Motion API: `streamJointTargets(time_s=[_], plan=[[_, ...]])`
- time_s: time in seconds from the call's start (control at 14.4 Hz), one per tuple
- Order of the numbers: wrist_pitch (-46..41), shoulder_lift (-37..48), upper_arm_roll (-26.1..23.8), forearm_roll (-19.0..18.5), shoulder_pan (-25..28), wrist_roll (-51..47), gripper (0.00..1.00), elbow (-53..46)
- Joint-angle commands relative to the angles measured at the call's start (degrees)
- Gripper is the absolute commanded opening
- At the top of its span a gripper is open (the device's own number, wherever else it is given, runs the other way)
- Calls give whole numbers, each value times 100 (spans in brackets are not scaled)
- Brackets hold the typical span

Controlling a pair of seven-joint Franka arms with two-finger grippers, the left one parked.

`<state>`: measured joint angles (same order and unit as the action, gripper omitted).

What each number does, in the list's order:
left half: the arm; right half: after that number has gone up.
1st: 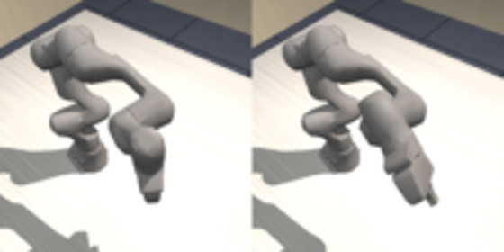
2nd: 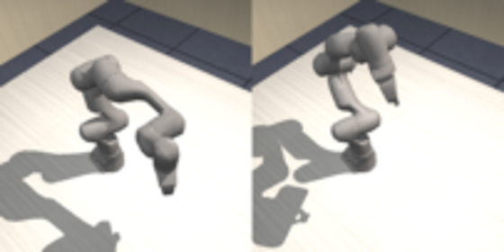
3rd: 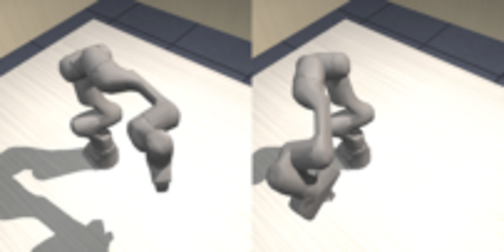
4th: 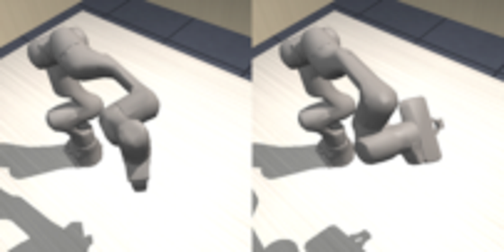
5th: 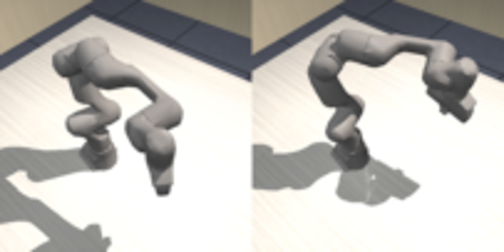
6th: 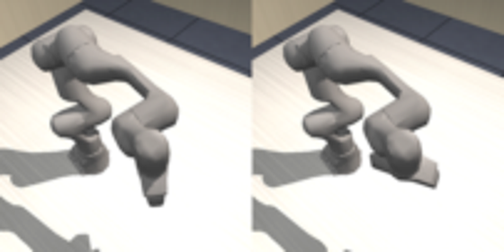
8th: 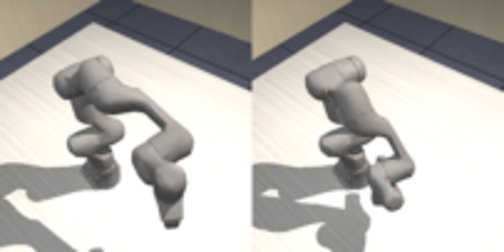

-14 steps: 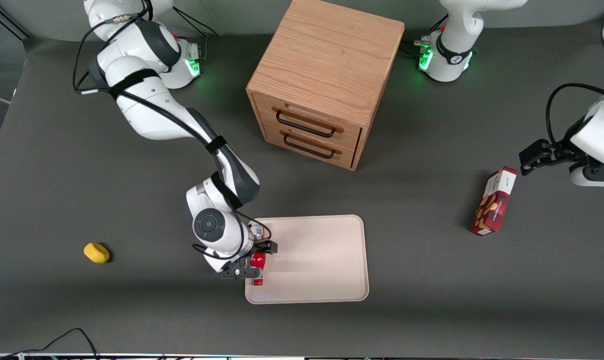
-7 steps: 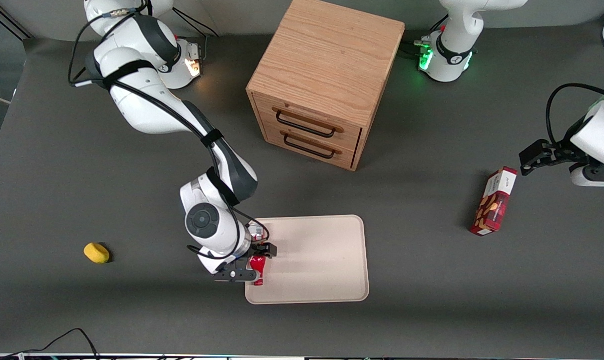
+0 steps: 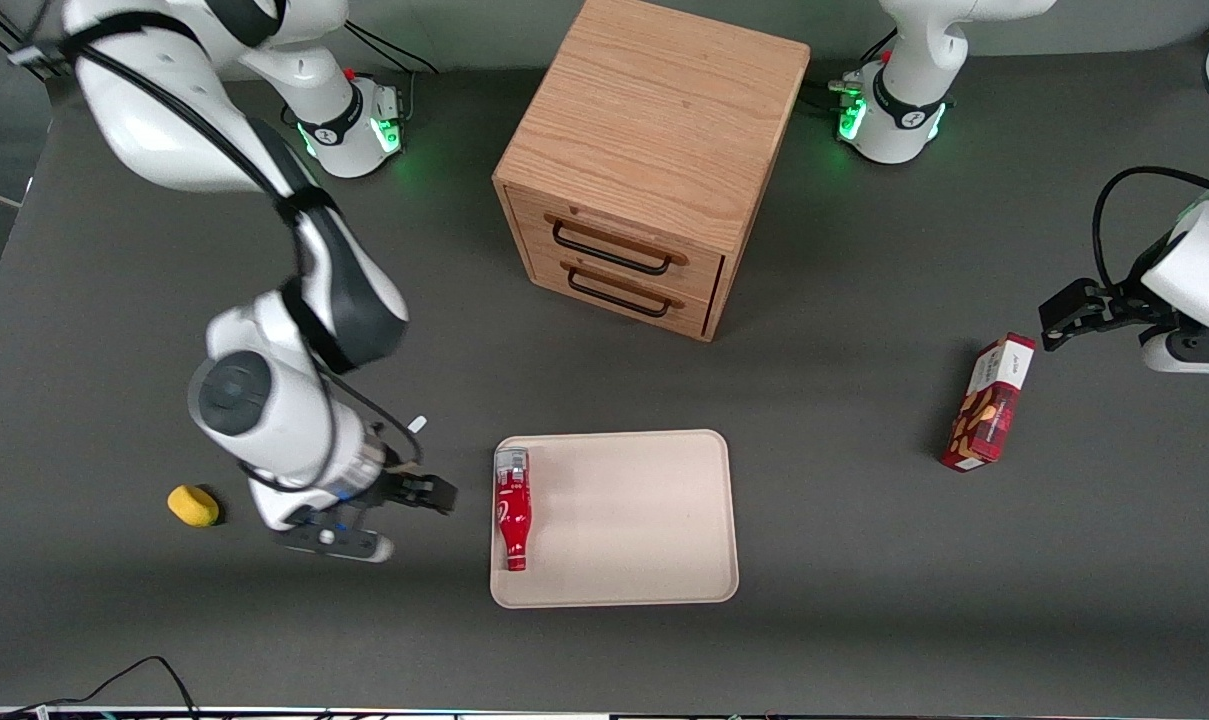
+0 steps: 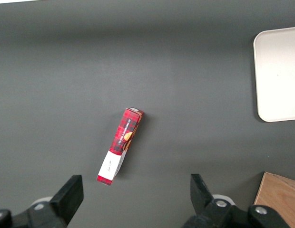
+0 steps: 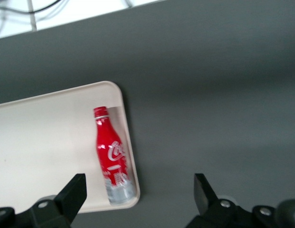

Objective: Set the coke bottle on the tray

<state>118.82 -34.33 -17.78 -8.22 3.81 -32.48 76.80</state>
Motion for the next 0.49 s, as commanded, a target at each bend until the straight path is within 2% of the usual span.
streamJointTargets(time_s=[0.0,0.28,0.42], plan=[[-25,1425,-261,110,-591,363,100,1432],[-964,2367,-261,145,-987,1102,100,1663],[-1237,2649,-191,399,-1189,1331,100,1689]])
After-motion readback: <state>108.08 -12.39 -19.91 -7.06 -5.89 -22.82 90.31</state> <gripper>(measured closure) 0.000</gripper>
